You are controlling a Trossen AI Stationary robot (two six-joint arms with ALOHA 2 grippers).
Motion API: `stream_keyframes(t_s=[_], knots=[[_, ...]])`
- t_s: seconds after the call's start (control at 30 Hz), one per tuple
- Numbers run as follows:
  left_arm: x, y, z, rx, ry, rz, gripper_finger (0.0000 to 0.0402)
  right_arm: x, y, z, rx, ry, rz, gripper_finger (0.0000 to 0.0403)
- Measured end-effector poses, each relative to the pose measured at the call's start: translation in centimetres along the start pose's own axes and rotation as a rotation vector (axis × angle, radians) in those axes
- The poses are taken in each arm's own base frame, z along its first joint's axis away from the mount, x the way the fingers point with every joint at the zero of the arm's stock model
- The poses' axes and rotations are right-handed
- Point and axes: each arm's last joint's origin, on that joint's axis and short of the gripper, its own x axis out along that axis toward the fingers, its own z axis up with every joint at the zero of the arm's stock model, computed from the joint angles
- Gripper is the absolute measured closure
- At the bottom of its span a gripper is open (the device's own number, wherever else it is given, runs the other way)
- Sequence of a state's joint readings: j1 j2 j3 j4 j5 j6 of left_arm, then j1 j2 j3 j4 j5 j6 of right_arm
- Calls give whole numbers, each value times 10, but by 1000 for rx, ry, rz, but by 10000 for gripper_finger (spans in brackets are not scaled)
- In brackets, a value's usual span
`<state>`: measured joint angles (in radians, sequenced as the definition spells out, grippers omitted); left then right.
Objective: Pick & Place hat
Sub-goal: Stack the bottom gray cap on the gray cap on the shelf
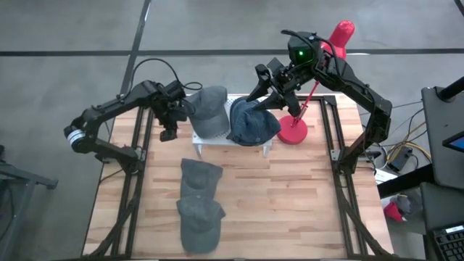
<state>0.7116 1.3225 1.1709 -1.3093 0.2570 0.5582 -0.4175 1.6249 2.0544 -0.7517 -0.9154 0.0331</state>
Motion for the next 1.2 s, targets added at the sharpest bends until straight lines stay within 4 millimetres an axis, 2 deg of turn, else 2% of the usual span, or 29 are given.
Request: stream_keyframes(t_s=[0.27,0.57,0.97,1.2], knots=[[-11,11,-15,-116,0,74,172,0,0,0,0,0,0,220],[-29,46,-34,-377,-99,317,172,0,0,0,0,0,0,220],[-13,82,-18,-378,-164,365,172,0,0,0,18,-1,0,220],[-22,86,-11,-369,-233,392,172,0,0,0,19,-1,-1,220]])
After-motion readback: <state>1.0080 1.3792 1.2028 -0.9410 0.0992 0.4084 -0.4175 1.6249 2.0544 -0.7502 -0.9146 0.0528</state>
